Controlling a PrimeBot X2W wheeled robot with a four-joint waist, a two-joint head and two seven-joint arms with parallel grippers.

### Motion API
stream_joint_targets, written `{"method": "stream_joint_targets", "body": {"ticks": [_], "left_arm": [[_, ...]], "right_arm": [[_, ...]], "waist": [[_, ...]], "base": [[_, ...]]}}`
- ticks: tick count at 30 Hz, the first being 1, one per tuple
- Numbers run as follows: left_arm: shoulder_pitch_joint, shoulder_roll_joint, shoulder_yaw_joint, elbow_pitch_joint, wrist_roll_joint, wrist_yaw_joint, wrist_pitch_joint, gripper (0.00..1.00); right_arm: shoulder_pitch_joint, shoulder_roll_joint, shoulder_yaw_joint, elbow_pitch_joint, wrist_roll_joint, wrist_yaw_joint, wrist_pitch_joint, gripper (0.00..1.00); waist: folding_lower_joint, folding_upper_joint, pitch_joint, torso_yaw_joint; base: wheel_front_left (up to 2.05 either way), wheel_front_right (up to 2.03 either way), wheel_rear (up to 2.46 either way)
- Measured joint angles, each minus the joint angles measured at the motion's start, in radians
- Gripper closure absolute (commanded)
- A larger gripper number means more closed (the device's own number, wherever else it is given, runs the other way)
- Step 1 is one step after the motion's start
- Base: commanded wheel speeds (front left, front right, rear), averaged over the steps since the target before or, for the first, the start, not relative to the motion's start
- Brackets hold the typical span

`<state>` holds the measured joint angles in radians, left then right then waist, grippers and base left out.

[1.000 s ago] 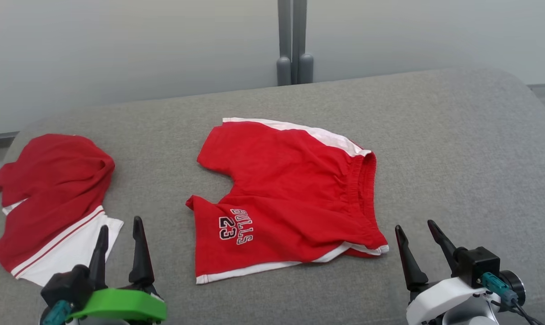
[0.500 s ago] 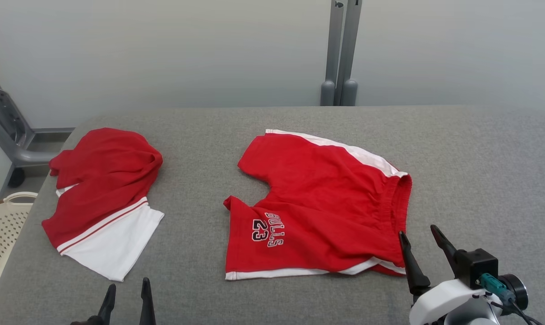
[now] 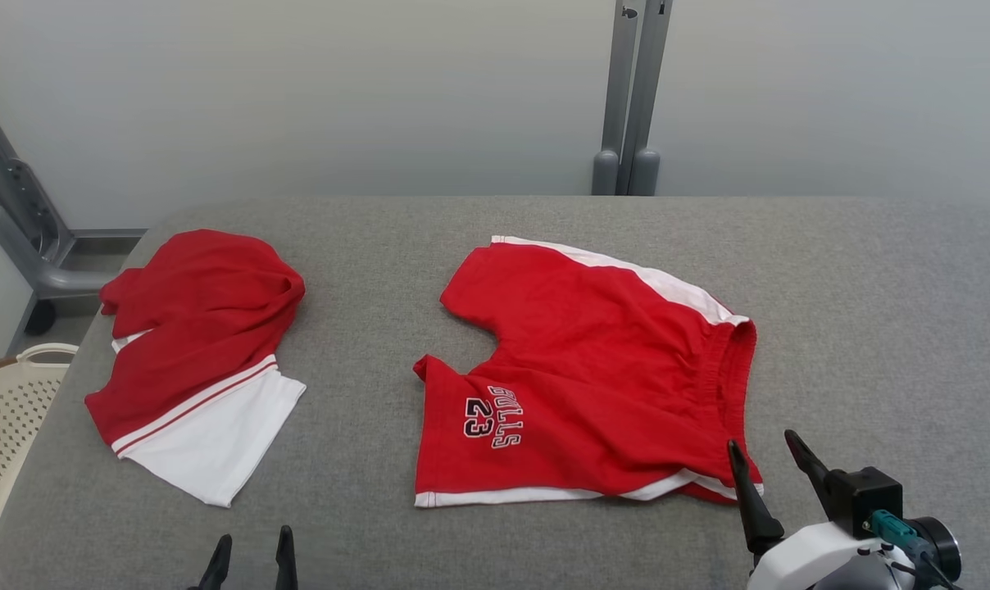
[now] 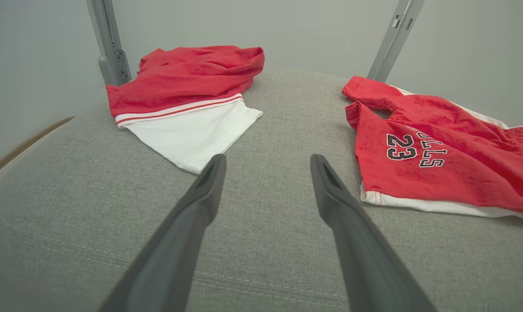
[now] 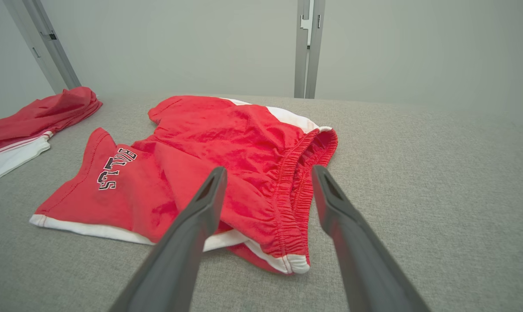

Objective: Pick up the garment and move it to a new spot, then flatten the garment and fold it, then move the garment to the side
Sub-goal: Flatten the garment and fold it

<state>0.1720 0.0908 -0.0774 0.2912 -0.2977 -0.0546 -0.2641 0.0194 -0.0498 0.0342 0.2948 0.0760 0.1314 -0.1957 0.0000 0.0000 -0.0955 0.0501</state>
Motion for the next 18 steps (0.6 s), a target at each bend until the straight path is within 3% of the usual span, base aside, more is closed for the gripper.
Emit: {"method": "stream_joint_targets", "body": {"ticks": [4,9,18], "left_arm": [[-0.026,0.001,-0.028,0.033,-0.007,-0.025,0.016,0.00],[-0.106,0.001,-0.108,0.078,-0.008,-0.051,0.119,0.00],[-0.260,-0.014,-0.244,0.203,-0.020,-0.069,0.275,0.00]], "right_arm": [[-0.005,0.000,-0.002,-0.002,-0.005,0.000,0.012,0.00],[-0.022,-0.002,-0.006,0.011,-0.053,0.000,0.114,0.00],[-0.094,-0.089,0.043,0.055,-0.052,0.000,0.275,0.00]], "waist": [[0.0000,0.0000,0.005,-0.003],[0.0000,0.0000,0.017,-0.001],[0.0000,0.0000,0.061,-0.006]], "base": [[0.00,0.00,0.00],[0.00,0.00,0.00],[0.00,0.00,0.00]]}}
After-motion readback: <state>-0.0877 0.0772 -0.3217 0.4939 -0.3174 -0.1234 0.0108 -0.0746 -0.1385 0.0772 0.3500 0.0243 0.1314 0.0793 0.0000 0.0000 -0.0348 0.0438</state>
